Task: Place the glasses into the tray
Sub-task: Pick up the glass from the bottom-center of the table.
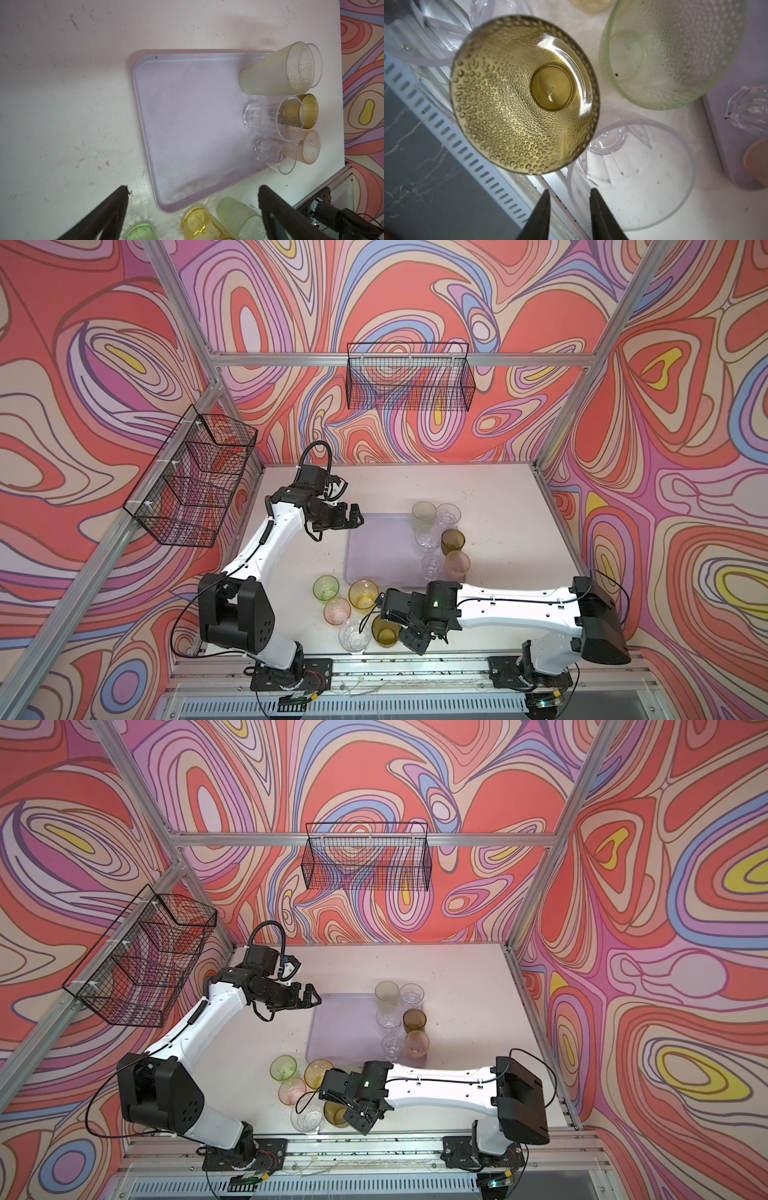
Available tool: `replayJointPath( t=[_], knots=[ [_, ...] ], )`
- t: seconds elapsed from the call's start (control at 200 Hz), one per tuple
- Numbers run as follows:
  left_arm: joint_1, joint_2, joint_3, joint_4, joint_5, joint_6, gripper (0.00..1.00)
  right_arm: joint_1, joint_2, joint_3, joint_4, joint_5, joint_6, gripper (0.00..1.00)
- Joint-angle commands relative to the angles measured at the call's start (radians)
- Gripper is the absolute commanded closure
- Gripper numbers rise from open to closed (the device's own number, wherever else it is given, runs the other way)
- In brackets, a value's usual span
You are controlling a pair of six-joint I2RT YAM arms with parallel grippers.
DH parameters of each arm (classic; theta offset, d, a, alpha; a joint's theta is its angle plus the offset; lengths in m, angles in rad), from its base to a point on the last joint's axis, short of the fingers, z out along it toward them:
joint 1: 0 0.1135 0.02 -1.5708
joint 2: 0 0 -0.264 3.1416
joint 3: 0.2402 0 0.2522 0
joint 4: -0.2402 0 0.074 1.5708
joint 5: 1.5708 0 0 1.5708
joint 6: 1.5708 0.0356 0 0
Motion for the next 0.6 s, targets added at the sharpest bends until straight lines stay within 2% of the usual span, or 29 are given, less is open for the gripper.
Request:
replayJointPath(
  t=[0.0, 0.591],
  knots=[
    [-0.007, -0.009, 0.02, -0.026, -0.009, 0.019, 0.0, 0.006, 0.015, -0.019, 0.021, 0.003, -0.008, 0.69],
    [-0.007, -0.009, 0.02, -0.025, -0.006, 0.017, 0.0, 0.006, 0.03, -0.034, 0.028, 0.009, -0.007, 0.76]
  ],
)
